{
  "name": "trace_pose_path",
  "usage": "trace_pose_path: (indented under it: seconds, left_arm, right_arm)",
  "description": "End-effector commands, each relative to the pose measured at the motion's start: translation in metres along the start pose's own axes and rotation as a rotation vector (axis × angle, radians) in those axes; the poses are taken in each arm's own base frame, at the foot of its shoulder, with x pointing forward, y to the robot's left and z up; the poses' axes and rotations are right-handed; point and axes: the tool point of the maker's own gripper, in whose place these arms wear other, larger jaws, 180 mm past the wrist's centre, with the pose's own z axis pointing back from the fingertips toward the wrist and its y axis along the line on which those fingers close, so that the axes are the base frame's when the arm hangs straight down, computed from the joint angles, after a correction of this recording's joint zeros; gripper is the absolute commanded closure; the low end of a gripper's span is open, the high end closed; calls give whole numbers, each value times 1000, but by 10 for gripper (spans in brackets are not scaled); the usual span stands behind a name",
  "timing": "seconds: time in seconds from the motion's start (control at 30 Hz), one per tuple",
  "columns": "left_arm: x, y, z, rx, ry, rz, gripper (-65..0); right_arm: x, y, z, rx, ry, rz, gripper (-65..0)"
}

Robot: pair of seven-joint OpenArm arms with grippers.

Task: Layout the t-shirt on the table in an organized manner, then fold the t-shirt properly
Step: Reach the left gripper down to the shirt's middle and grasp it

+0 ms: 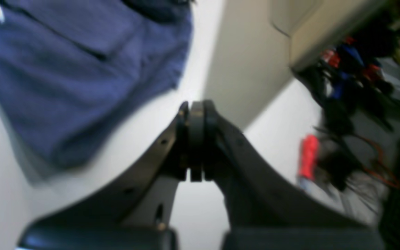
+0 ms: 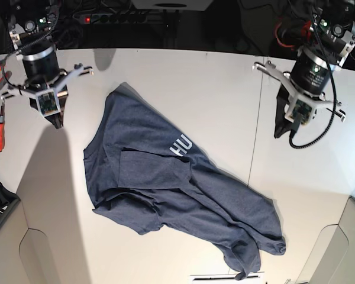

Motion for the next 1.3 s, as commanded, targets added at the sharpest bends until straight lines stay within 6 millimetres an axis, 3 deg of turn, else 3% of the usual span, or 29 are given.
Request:
trace_pose_path:
  seconds: [0.0,0.1,0.23,0.33,0.4,0.57,0.73,0.9,1.07,1.27]
  left_arm:
    - [11,9,-6,22,-44,-1,-19]
    - [14,26,-27,52,-66,35,-157]
    - [10,31,-65,50,-68,69,-164]
    - [4,16,-99,-3,-43,69,-164]
    - [3,-1,-122,-56,-18,46,-164]
    - [17,-77,-163,-307,49,-161,-164]
    - [45,-147,-175,-453,-11,-367,-164]
    - [46,-210,-182,-553,-28,-534,-164]
    - [50,-238,-201,-551,-27,-542,-164]
    - [50,-252,-218,-560,3,-554,-164]
  right_arm:
    - [13,-9,-7,-40,-40,-4,-4]
    - [14,-15,-28,-87,-36,-46,-128]
    - [-4,-34,-56,-166,22,-84,-148]
    - [-19,-46,-74,-195,78,-85,-148]
    - [-25,-50,-82,-205,103,-84,-148]
    - [-27,-53,-85,-210,118,-84,-147]
    - [-32,-54,-84,-220,148,-52,-147]
    - [-34,-55,-84,-222,158,-46,-147]
    - [-34,-54,-84,-221,158,-46,-147]
    - [-33,-49,-84,-215,157,-60,-147]
